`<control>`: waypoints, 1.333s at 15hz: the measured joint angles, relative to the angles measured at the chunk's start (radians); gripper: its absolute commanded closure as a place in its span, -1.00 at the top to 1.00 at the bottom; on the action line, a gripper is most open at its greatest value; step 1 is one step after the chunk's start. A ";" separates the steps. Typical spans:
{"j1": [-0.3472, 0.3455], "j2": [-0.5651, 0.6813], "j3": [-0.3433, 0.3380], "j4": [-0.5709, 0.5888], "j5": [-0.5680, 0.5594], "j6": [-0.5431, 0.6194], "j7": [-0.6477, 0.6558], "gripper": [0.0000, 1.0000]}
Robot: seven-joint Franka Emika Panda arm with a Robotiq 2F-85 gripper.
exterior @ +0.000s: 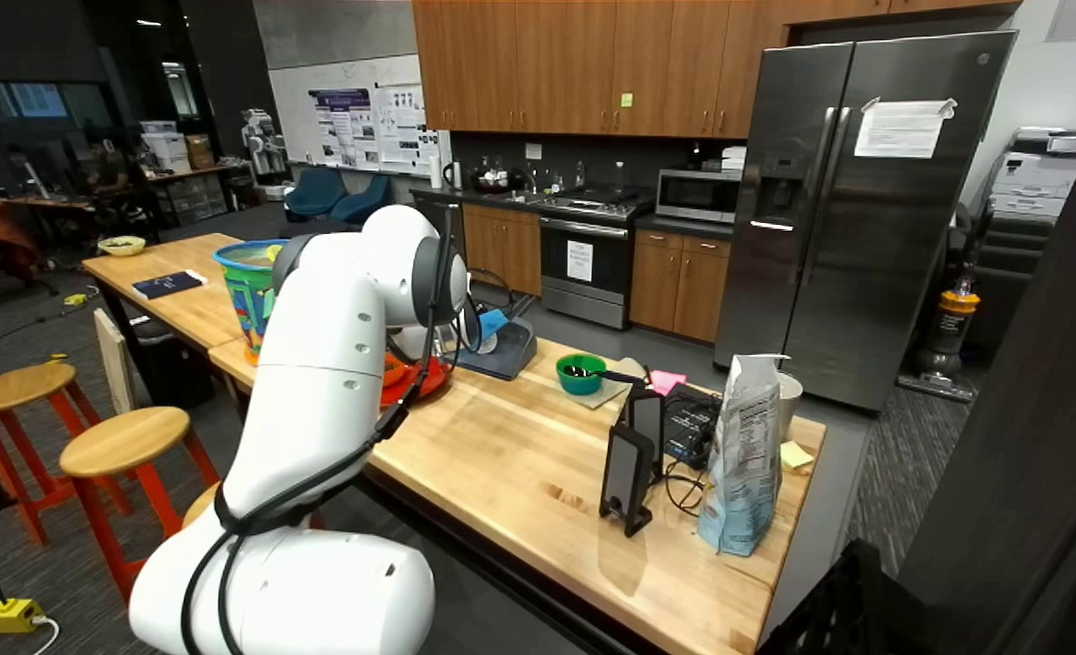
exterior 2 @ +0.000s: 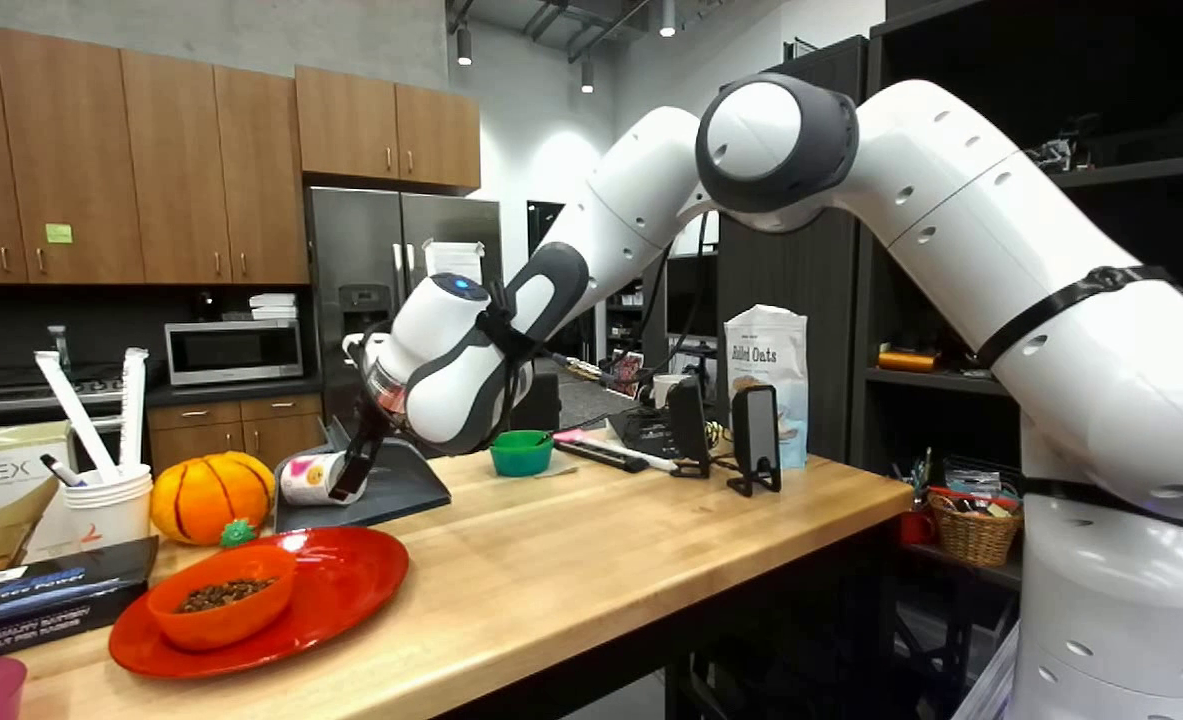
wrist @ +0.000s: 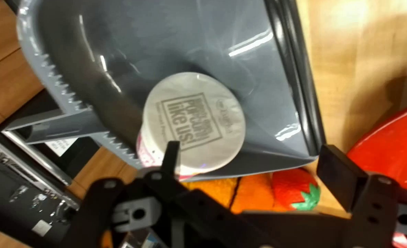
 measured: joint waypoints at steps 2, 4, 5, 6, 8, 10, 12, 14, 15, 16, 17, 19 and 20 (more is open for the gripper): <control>0.071 0.000 -0.098 0.016 0.000 0.059 0.077 1.00; 0.160 0.003 -0.215 0.030 0.001 0.108 0.151 1.00; 0.203 0.006 -0.270 0.035 0.002 0.124 0.181 1.00; 0.245 0.011 -0.323 0.038 0.004 0.134 0.206 1.00; 0.323 0.026 -0.417 0.041 0.009 0.145 0.248 1.00; 0.394 0.050 -0.500 0.046 0.014 0.148 0.281 1.00; 0.455 0.080 -0.574 0.050 0.023 0.148 0.309 1.00; 0.504 0.111 -0.635 0.052 0.032 0.148 0.334 1.00; 0.527 0.127 -0.664 0.053 0.040 0.148 0.343 1.00; 0.548 0.144 -0.695 0.055 0.047 0.150 0.354 1.00; 0.571 0.163 -0.729 0.057 0.057 0.154 0.364 1.00; 0.615 0.203 -0.799 0.066 0.085 0.164 0.384 1.00; 0.637 0.223 -0.833 0.070 0.104 0.168 0.393 1.00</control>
